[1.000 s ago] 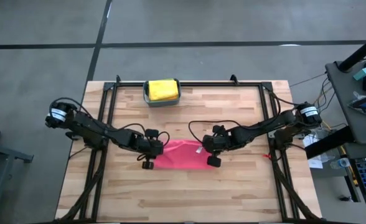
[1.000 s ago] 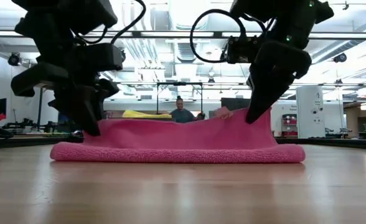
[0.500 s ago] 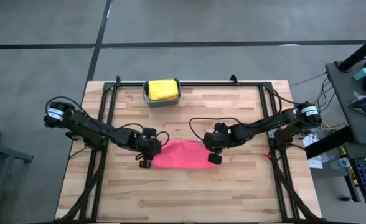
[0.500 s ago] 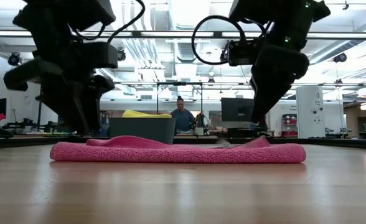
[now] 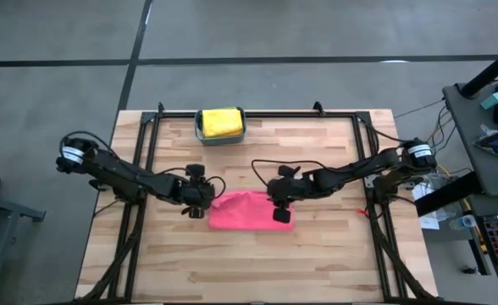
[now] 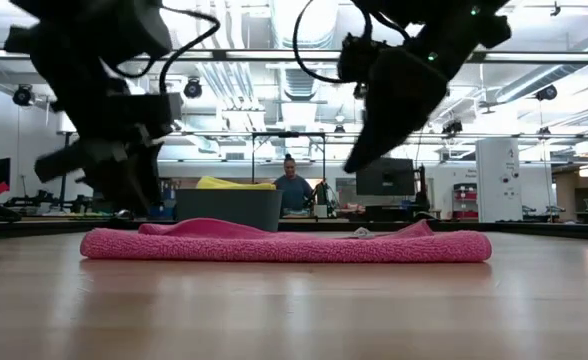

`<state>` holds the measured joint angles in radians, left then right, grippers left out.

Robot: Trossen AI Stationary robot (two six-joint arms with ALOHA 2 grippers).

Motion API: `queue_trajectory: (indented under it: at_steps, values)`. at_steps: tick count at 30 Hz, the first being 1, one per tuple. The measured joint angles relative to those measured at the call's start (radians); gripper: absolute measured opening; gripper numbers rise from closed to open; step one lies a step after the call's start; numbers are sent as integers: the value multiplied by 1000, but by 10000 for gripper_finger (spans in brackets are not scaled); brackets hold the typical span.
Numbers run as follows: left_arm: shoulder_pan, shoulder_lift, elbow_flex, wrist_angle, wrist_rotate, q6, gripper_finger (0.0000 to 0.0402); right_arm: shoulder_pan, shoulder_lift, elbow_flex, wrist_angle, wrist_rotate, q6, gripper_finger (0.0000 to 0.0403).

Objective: Fold microfiber towels
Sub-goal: Fold the pink towel

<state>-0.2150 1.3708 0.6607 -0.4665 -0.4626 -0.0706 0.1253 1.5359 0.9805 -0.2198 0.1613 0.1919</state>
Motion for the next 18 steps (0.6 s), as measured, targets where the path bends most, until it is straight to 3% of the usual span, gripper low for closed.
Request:
queue_trajectory:
  at_steps: [6,14,18]
  values:
    - [7,28,-61,137,5,5,157,-10,58,-13,178,-1,-80,55]
    - [6,30,-88,314,93,-1,157,-13,127,-6,234,-2,-98,28]
    - [6,20,-73,275,62,45,157,-13,146,-6,250,-3,-88,28]
